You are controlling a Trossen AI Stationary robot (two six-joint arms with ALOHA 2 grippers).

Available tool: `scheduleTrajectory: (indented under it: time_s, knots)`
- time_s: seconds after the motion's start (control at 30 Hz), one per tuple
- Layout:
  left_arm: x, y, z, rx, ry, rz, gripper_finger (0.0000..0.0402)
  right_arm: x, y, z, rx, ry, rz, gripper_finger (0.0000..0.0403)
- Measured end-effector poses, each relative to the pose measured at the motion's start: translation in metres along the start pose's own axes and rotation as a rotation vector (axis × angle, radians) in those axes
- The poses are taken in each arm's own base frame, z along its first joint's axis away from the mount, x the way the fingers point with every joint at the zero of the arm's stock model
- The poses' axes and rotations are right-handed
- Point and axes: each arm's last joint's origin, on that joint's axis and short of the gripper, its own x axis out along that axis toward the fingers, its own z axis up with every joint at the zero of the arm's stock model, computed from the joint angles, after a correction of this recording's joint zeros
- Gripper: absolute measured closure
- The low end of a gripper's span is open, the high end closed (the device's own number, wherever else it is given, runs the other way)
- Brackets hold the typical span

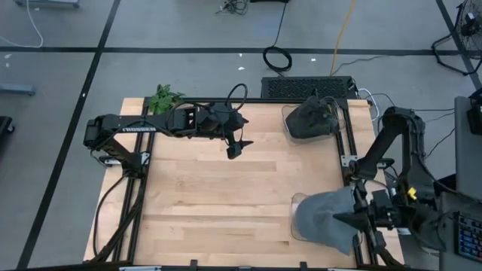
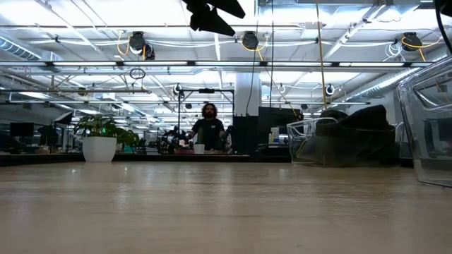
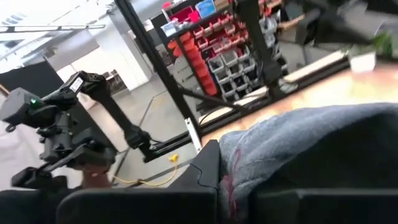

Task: Pick & Place hat
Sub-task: Put the gray cap into the bottom transparent bin

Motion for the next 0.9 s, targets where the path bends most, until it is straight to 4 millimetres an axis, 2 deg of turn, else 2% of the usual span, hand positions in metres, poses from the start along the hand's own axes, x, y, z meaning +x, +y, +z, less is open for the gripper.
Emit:
scheduleTrajectory:
  time_s: [0.23,0.53,0.9]
  knots:
    - [0.0,0.0,0.0,-0.006,0.0,0.0,0.0035,0.004,-0.005,-0.031,0.094,0.056,0.007,0.0403]
    - [0.0,0.0,0.0,-0.019,-0.002,0.0,0.0036,0.007,-0.033,-0.075,0.165,0.124,-0.018,0.0403]
    - [0.0,0.0,0.004,-0.024,-0.038,0.0,0.0036,0.015,-0.053,-0.096,0.164,0.169,-0.059,0.0403]
